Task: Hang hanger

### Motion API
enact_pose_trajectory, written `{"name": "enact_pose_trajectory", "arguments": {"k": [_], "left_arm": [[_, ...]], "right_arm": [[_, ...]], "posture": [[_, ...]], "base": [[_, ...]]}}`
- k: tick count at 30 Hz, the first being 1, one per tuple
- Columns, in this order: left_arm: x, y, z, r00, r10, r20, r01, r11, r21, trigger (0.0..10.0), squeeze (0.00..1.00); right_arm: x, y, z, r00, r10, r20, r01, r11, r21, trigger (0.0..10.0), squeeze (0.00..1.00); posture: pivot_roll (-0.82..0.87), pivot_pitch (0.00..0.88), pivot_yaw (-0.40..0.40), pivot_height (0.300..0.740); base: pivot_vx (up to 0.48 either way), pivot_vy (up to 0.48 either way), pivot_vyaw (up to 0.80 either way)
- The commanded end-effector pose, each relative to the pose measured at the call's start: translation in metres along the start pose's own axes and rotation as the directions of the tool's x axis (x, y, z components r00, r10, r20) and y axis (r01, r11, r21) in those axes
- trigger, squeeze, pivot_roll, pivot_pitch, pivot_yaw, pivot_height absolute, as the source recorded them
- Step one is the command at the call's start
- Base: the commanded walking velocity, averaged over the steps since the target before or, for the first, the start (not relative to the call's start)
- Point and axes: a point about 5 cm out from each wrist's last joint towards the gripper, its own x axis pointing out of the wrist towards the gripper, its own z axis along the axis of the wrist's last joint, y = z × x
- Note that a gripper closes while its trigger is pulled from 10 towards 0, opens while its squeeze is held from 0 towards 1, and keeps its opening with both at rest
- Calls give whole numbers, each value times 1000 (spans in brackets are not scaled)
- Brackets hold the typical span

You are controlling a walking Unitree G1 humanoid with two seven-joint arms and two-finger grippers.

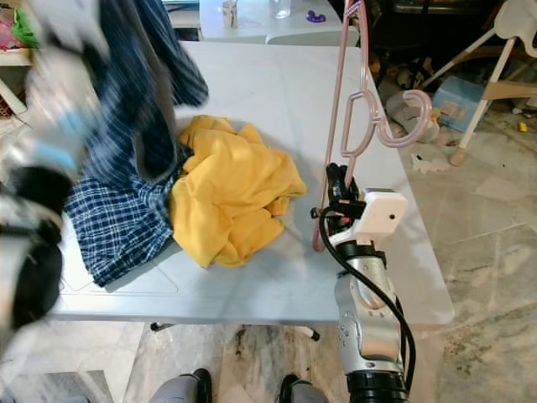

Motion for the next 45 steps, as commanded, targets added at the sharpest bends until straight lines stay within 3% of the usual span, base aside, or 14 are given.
{"name": "enact_pose_trajectory", "arguments": {"k": [1,3,5,12,14,15,19,24,30,34,41,45], "left_arm": [[0,10,-5,998,51,-41,-53,997,-51,10000,1000],[-12,12,-21,994,56,-93,-62,996,-60,10000,1000],[-20,14,-26,995,54,-86,-59,997,-49,10000,1000],[-41,15,-33,997,24,-75,-29,998,-64,10000,1000],[-41,15,-33,997,24,-75,-29,998,-64,10000,1000],[-64,9,-38,995,-29,-92,21,996,-83,10000,1000],[-91,3,-50,984,-121,-130,109,989,-98,10000,1000],[-101,10,-61,968,-162,-192,143,984,-108,10000,1000],[-109,14,-55,962,-197,-189,176,977,-124,10000,1000],[-124,6,-37,971,-171,-169,138,972,-188,10000,1000],[-137,1,-39,974,-70,-215,34,986,-166,10000,1000],[-145,-3,-34,973,-82,-216,45,985,-168,10000,1000]], "right_arm": [[-7,-4,-13,996,-7,-84,6,1000,-11,10000,0],[-6,-4,-13,996,5,-91,-7,1000,-13,10000,0],[-4,-3,-14,995,14,-96,-15,1000,-14,10000,0],[-2,0,-16,993,38,-107,-39,999,-11,10000,0],[-2,0,-16,993,38,-107,-39,999,-11,10000,0],[-4,2,-18,992,49,-119,-50,999,-8,10000,0],[-5,4,-20,989,62,-132,-63,998,-6,10000,0],[-4,5,-21,987,79,-141,-81,997,-6,10000,0],[-1,5,-20,986,89,-141,-91,996,-11,10000,0],[-4,2,-20,987,75,-140,-78,997,-18,10000,0],[-6,2,-21,987,69,-145,-71,997,-10,10000,0],[-6,2,-20,988,67,-142,-68,998,-6,10000,0]], "posture": [[58,203,-11,740],[66,204,-18,740],[76,205,-24,740],[98,214,-31,740],[98,214,-31,740],[113,225,-36,740],[122,230,-44,740],[131,230,-55,740],[130,228,-53,740],[123,228,-47,740],[120,228,-42,740],[128,229,-43,740]], "base": [[0,0,0],[0,0,0],[0,0,0],[0,0,0],[0,0,0],[0,0,0],[0,0,0],[0,0,0],[0,0,0],[0,0,0],[0,0,0],[0,0,0]]}}
